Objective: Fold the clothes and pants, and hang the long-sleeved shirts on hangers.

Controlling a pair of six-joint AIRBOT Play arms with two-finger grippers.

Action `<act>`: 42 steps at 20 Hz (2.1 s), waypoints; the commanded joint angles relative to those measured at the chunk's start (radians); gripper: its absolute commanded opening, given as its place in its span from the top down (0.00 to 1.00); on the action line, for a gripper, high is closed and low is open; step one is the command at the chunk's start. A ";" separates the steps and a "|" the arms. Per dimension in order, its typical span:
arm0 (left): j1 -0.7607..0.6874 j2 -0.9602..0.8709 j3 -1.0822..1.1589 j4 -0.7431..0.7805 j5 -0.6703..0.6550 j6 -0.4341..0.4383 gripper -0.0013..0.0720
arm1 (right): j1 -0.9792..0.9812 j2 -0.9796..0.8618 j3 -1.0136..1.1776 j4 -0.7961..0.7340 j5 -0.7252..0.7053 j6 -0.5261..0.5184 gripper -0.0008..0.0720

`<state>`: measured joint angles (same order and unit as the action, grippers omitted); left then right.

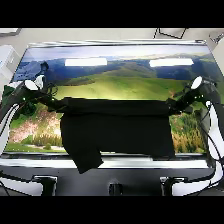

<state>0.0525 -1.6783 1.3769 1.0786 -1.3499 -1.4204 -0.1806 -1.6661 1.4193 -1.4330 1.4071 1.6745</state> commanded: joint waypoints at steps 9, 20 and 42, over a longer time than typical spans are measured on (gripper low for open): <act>0.017 -0.015 -0.042 0.056 -0.083 -0.002 0.93 | 0.005 0.003 -0.053 -0.044 0.016 -0.014 0.93; 0.159 0.191 -0.198 0.077 -0.256 0.007 0.19 | -0.200 0.218 -0.101 0.003 0.257 -0.098 0.17; -0.054 0.584 -1.051 -0.256 0.287 0.089 0.93 | -0.221 0.419 -0.661 0.037 0.077 -0.145 0.06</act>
<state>0.0124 -1.1023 0.3313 0.8188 -1.1004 -1.3319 -0.4007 -1.2472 0.8337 -1.3994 1.5440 1.5288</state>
